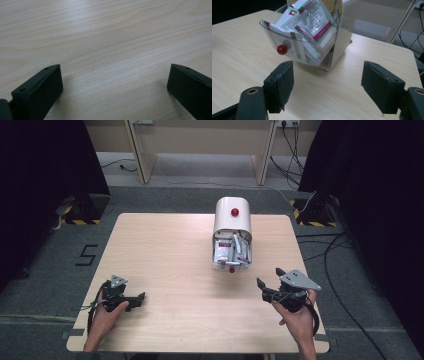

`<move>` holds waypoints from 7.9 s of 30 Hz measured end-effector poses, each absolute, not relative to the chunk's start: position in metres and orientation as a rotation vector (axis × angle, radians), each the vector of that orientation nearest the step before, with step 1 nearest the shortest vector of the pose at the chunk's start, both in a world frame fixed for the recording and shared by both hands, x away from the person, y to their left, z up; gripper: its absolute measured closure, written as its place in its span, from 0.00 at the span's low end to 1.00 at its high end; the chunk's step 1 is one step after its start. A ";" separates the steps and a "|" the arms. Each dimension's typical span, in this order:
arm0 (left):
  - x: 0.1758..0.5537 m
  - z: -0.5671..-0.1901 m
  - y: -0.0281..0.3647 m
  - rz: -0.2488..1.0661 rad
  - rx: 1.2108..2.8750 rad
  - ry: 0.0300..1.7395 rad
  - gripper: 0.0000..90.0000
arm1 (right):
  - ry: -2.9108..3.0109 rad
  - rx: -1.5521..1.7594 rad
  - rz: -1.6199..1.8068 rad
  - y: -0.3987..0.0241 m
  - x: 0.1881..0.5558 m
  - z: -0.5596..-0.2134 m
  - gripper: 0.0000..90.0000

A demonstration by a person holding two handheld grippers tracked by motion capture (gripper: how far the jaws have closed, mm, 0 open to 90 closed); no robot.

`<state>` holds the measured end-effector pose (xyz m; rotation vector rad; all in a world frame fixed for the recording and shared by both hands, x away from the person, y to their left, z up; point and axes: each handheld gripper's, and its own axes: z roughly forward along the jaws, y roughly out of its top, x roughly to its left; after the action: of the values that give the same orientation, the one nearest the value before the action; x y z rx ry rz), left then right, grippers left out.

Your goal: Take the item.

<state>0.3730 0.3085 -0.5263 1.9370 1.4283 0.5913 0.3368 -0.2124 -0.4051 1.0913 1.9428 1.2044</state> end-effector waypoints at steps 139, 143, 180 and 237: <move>0.373 -0.526 0.309 0.591 1.938 1.429 0.00 | 1.839 0.850 1.192 -0.175 0.374 -0.355 0.95; 0.373 -0.526 0.309 0.591 1.937 1.429 0.00 | 1.827 0.857 1.201 -0.180 0.369 -0.358 0.95; 0.373 -0.526 0.309 0.591 1.937 1.428 0.00 | 1.768 0.999 1.190 -0.222 0.366 -0.386 0.95; 0.373 -0.526 0.308 0.592 1.936 1.428 0.00 | 1.849 1.188 1.025 -0.252 0.402 -0.452 0.95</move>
<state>0.3730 0.3085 -0.5263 1.9364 1.4282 0.5915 0.4022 -0.2517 -0.4521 1.1878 1.8488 1.0251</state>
